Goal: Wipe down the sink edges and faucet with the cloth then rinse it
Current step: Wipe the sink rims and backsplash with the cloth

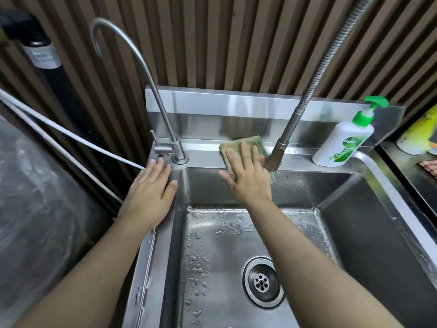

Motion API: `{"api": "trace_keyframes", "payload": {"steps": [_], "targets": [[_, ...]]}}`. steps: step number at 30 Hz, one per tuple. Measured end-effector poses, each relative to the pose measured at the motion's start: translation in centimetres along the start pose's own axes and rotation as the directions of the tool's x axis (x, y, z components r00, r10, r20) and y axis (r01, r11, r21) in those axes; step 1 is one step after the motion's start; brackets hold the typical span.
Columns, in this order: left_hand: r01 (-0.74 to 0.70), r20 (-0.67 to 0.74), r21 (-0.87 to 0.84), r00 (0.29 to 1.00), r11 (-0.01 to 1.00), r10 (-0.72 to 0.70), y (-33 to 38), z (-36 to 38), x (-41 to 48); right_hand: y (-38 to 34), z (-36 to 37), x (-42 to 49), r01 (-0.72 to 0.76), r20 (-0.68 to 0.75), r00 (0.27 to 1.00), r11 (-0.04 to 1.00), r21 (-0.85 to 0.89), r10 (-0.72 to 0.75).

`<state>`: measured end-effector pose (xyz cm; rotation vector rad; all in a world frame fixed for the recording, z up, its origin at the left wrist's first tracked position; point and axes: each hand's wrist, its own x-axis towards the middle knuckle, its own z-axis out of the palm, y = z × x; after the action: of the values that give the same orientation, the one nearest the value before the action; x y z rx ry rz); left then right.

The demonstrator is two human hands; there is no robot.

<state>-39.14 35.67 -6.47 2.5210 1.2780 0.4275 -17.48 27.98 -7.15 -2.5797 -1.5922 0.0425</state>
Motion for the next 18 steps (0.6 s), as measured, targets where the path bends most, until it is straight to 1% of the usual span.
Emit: {"api": "trace_keyframes", "payload": {"steps": [1, 2, 3, 5, 7, 8, 9, 10, 11, 12, 13, 14, 15, 16, 17, 18], "targets": [[0.002, 0.004, 0.004, 1.000, 1.000, -0.002, 0.0, 0.0, 0.0, -1.2, 0.3, 0.0, -0.050, 0.013, 0.999, 0.999, 0.000, 0.050], [0.007, 0.011, 0.005, 1.000, 1.000, -0.007, 0.0, 0.0, 0.1, -2.7, 0.6, 0.2, -0.061, 0.021, 0.998, 0.998, -0.016, 0.062], [0.011, 0.014, 0.004, 1.000, 1.000, -0.011, -0.1, 0.0, 0.1, -4.3, 0.6, 0.4, -0.038, 0.033, 0.999, 0.998, -0.041, 0.039], [0.018, 0.017, 0.006, 1.000, 1.000, -0.018, -0.1, 0.0, 0.1, -5.6, 0.3, 1.0, 0.105, 0.052, 0.994, 0.990, -0.096, -0.100], [0.024, 0.037, 0.008, 0.999, 1.000, -0.024, -0.1, 0.0, 0.2, -3.8, -0.5, 1.7, 0.286, 0.087, 0.957, 0.948, -0.136, -0.276], [0.028, 0.055, -0.004, 0.998, 1.000, -0.027, -0.2, -0.1, 0.2, -2.1, -1.2, 2.1, 0.358, 0.104, 0.932, 0.926, -0.118, -0.347], [0.038, 0.070, -0.032, 0.997, 0.999, -0.035, -0.2, -0.2, 0.1, -0.6, -1.7, 2.5, 0.397, 0.106, 0.914, 0.917, -0.042, -0.391], [0.049, 0.078, -0.065, 0.996, 0.997, -0.044, -0.2, -0.4, -0.2, 0.5, -2.2, 2.5, 0.395, 0.088, 0.912, 0.916, 0.070, -0.400], [0.055, 0.075, -0.100, 0.996, 0.993, -0.047, -0.2, -0.7, -0.8, 1.1, -2.4, 2.3, 0.351, 0.054, 0.928, 0.915, 0.197, -0.368], [0.056, 0.067, -0.136, 0.997, 0.989, -0.047, -0.1, -1.0, -1.8, 1.0, -2.5, 1.9, 0.277, 0.026, 0.953, 0.903, 0.327, -0.302], [0.055, 0.058, -0.176, 0.997, 0.983, -0.045, 0.1, -1.2, -3.3, 0.5, -2.6, 1.3, 0.177, 0.017, 0.978, 0.869, 0.463, -0.209], [0.053, 0.044, -0.220, 0.998, 0.974, -0.044, 0.3, -1.5, -5.3, -0.3, -2.3, 0.5, 0.068, 0.035, 0.993, 0.793, 0.606, -0.112], [0.045, 0.025, -0.263, 0.999, 0.964, -0.039, 0.6, -1.8, -7.5, -1.2, -2.3, -0.5, -0.031, 0.076, 0.996, 0.651, 0.759, -0.042], [0.030, 0.005, -0.290, 1.000, 0.956, -0.030, 1.0, -2.1, -9.6, -2.2, -2.5, -1.6, -0.105, 0.129, 0.991, 0.455, 0.884, -0.023], [0.016, -0.007, -0.290, 1.000, 0.957, -0.019, 1.2, -2.4, -11.6, -3.3, -2.7, -2.6, -0.138, 0.158, 0.986, 0.275, 0.951, -0.050], [0.003, -0.007, -0.273, 1.000, 0.962, -0.005, 1.3, -2.7, -13.3, -4.3, -3.0, -3.4, -0.146, 0.165, 0.980, 0.164, 0.976, -0.111]]}}
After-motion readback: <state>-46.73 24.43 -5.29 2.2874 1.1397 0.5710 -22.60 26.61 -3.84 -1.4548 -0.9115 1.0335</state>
